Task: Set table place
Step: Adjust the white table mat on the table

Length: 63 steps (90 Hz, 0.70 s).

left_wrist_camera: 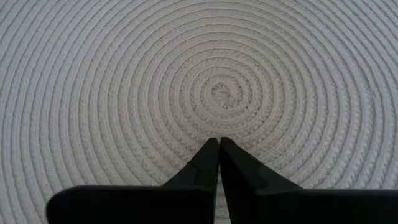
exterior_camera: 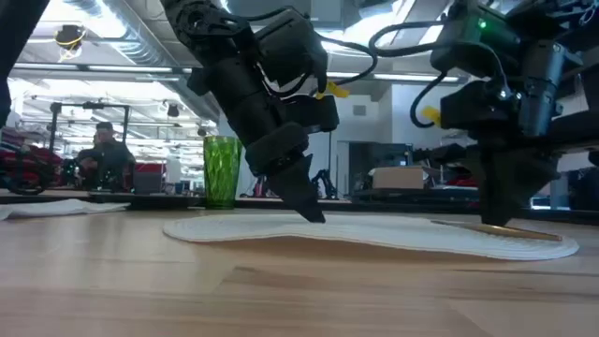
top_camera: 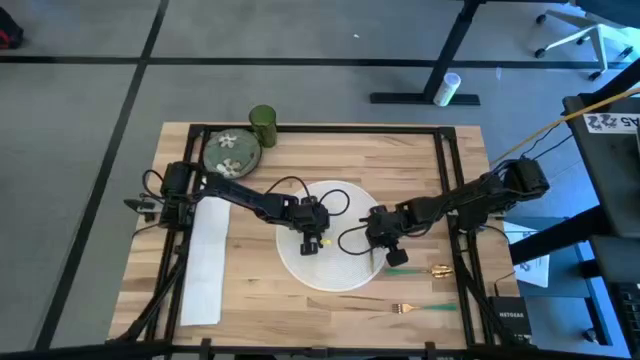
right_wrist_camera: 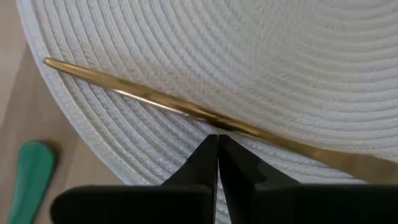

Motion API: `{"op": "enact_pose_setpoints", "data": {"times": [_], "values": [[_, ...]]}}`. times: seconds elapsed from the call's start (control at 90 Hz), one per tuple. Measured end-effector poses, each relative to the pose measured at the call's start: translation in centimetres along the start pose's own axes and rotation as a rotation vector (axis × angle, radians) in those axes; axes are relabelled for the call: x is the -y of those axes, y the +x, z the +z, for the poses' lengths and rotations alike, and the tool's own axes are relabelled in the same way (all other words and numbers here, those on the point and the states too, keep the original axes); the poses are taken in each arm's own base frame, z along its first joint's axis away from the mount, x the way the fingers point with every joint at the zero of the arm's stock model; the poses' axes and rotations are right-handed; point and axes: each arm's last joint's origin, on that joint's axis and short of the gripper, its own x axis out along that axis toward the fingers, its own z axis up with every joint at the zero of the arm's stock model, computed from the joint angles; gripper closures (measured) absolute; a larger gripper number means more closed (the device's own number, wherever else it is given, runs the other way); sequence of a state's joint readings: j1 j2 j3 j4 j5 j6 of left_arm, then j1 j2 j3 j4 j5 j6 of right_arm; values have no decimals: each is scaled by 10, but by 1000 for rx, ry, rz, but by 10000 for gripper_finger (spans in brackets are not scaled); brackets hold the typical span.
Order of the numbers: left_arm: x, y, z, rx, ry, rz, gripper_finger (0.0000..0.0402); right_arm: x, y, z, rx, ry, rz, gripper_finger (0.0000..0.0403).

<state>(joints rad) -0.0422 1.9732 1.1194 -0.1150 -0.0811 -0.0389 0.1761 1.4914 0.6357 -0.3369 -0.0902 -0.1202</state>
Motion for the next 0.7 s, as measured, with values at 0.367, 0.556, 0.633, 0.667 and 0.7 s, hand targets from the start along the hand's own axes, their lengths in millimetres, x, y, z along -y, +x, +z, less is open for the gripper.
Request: {"op": "enact_pose_setpoints", "data": {"times": [0.367,0.556,0.633,0.667,0.7], "values": [[-1,0,0,-1,-6,1,402,0,0,5,55,-21,2,403],[-1,0,0,-1,-8,1,402,1,0,5,54,-21,-8,403],[-1,0,0,-1,-8,1,402,1,0,5,55,-21,-9,403],[-1,0,0,-1,-8,1,402,1,0,5,55,-21,-9,403],[-1,0,0,-1,-8,1,402,1,0,5,55,-21,-9,403]]}}
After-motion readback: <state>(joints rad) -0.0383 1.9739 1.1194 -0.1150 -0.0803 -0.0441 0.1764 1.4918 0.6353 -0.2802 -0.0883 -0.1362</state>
